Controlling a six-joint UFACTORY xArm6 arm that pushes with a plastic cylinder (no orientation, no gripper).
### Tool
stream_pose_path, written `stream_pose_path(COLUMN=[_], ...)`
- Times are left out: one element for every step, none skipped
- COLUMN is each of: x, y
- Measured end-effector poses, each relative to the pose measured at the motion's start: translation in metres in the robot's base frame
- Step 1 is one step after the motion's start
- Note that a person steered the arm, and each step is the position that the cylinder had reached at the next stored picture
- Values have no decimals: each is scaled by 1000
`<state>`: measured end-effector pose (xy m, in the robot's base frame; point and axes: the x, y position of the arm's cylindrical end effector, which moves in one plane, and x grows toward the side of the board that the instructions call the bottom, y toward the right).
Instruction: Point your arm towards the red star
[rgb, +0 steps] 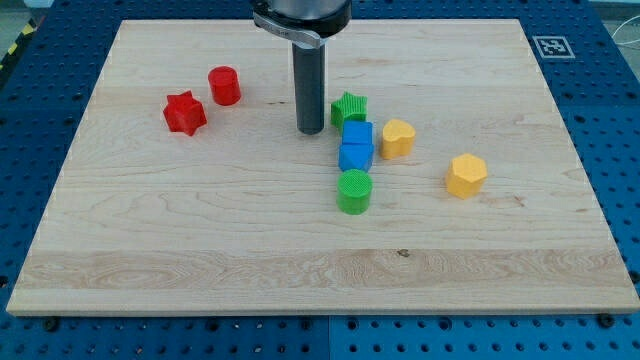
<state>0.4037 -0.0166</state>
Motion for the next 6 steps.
stream_pose_path(x=[0, 2, 9, 15, 21, 24], y=[-4, -18, -34, -52, -71, -83])
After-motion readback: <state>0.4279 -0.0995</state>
